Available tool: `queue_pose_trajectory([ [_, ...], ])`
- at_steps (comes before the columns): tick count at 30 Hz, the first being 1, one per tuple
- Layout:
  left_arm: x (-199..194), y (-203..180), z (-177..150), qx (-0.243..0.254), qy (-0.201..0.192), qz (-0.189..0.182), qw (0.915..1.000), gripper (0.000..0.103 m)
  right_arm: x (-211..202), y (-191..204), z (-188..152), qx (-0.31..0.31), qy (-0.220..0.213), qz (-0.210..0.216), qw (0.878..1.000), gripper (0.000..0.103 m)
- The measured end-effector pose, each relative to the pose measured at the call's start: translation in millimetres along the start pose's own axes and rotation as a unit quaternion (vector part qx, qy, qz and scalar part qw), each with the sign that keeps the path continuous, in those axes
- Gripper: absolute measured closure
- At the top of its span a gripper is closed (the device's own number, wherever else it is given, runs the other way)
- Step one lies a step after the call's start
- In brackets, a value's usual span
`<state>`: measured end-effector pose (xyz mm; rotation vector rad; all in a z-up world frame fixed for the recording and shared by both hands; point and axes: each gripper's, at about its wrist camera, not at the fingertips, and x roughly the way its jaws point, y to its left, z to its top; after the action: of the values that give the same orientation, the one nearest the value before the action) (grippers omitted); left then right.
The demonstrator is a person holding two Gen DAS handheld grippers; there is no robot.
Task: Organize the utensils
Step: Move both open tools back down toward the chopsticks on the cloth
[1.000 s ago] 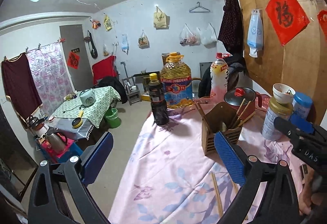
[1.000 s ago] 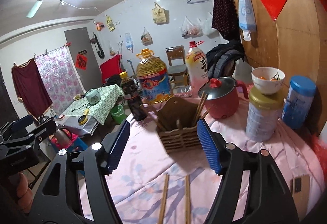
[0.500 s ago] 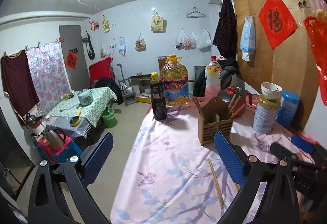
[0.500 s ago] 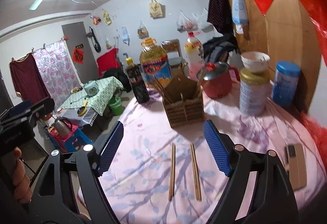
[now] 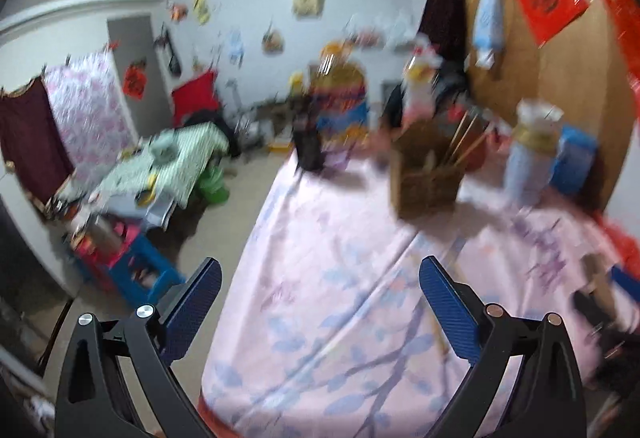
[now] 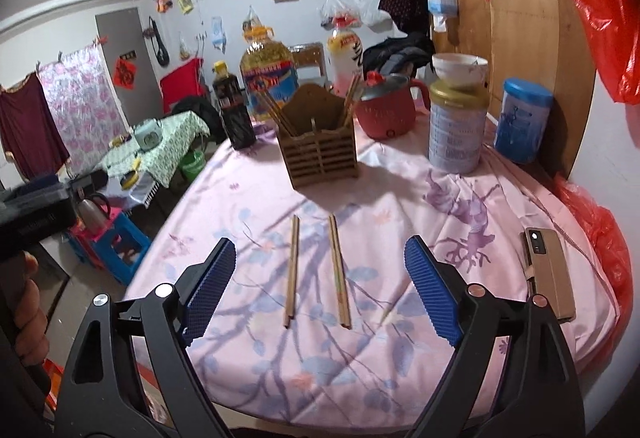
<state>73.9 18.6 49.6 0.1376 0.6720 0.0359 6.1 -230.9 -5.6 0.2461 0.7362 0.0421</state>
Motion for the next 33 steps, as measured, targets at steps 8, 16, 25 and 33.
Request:
queue_pose_trajectory([
  [8,73.5,-4.6,-70.9,-0.03,0.131,-0.014,0.9908,0.006,29.2,-33.9,-20.1,0.008,0.072,0.002,0.997,0.019],
  [16,115.4,-69.5,-106.5,0.021,0.162,-0.067,0.9843,0.007,37.4,-67.6,-39.5,0.006,0.117,-0.033,0.993,0.019],
  [25,132.1,-112.3,-119.9,0.04,0.164,-0.126,0.9775,0.018,25.0,-93.0,-46.9,0.006,0.123,-0.07,0.99,0.019],
  [33,157.0,-115.7,-125.9,0.036,0.173,-0.139,0.9745,0.066,13.3,-101.2,-50.7,-0.008,0.122,-0.099,0.988,0.019],
])
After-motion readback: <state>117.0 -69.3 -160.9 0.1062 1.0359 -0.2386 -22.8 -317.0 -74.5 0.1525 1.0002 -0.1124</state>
